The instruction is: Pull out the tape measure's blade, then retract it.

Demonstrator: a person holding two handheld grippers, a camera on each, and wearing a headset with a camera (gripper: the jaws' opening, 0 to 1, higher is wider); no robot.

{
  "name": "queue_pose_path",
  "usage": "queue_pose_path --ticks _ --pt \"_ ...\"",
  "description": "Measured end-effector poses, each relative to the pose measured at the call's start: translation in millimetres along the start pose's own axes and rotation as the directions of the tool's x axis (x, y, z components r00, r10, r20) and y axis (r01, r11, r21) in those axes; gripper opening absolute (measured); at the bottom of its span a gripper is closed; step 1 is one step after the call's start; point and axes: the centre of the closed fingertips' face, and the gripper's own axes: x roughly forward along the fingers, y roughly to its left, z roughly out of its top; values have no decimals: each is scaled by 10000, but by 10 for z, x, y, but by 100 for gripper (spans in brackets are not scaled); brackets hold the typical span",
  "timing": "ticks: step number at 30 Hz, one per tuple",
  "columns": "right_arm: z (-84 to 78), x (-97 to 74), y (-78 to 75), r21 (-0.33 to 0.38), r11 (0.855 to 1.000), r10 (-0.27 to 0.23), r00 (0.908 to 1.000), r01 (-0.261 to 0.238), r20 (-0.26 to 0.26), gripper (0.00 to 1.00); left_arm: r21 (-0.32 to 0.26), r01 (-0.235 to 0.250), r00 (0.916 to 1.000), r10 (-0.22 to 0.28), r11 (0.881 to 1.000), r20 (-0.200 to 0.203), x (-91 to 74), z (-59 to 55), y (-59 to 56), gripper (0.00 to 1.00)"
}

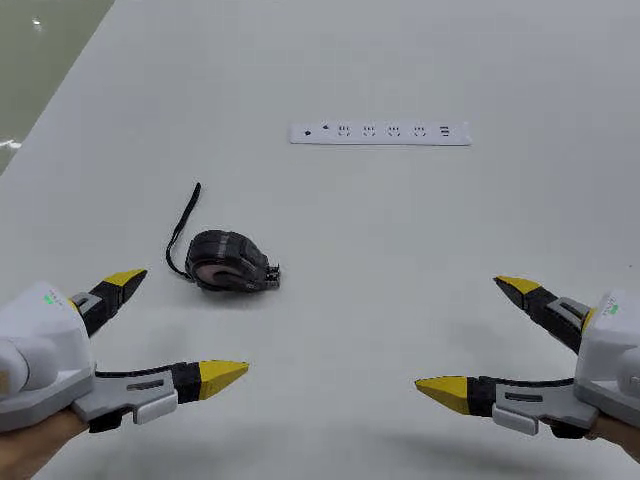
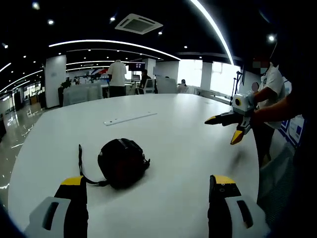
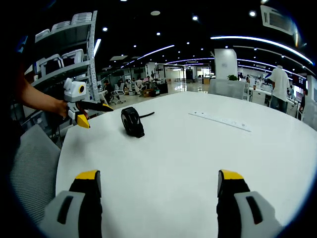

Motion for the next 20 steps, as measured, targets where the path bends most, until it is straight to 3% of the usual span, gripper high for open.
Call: queue_pose_path --ticks 20 --pt "-6 1 2 -19 10000 -74 10000 75 40 100 58 -10 10000 10 10000 50 18 34 -4 100"
